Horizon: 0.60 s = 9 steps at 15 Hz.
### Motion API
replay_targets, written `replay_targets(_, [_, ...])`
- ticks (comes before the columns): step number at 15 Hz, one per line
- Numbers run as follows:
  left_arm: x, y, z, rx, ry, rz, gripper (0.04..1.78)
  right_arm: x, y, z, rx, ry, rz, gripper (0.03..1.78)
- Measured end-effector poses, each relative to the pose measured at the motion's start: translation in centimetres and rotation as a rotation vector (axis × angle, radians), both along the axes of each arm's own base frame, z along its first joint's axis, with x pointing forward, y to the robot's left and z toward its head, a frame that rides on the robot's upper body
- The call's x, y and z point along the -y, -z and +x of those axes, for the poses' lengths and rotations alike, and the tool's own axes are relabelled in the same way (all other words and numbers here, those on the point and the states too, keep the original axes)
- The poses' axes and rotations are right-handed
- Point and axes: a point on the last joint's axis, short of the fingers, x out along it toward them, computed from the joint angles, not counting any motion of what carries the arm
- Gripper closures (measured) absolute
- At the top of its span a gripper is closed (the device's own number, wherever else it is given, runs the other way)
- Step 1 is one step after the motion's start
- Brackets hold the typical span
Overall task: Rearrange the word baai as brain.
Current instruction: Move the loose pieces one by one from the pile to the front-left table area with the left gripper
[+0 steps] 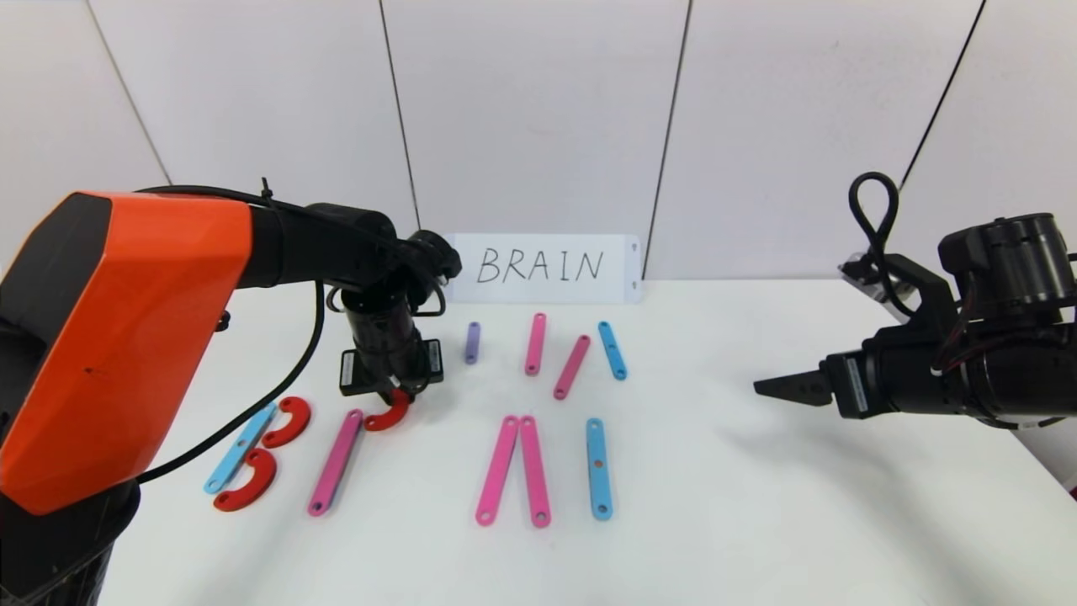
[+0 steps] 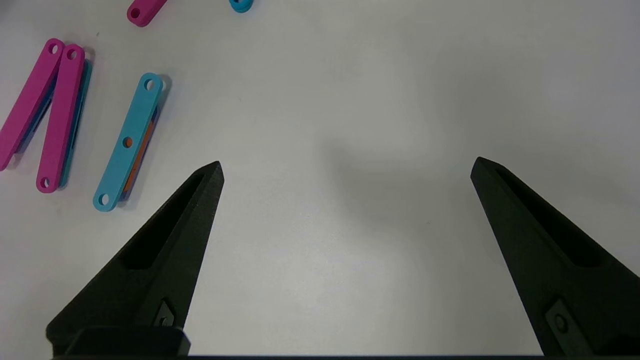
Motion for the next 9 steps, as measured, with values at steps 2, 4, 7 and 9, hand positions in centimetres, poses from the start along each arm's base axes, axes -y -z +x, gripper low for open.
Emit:
replay_targets(2, [-0.01,0.21,-0.04,-0.010,-0.011,0.000,1.51,0.00,0.04,0.03,-0.001,0.000,0.000,0.08])
replay_targets(4, [-0.01,0.38,-0.04,-0.015,-0.018,-0.002,1.51,-0.01,0.08,0.05,-0.003,0.000,-0.001,0.08])
replay_targets(7, [0.08,0.59,-0.10,-0.022,-0.017,0.001,1.51,-0.04,0.10,0.06,-0.003,-0.002,-0.002,0.08])
replay_targets(9, [0.18,0.69,-0.18,-0.027,-0.015,0.003,1.51,-0.04,0.11,0.07,-0.004,-0.002,-0.001,0.08])
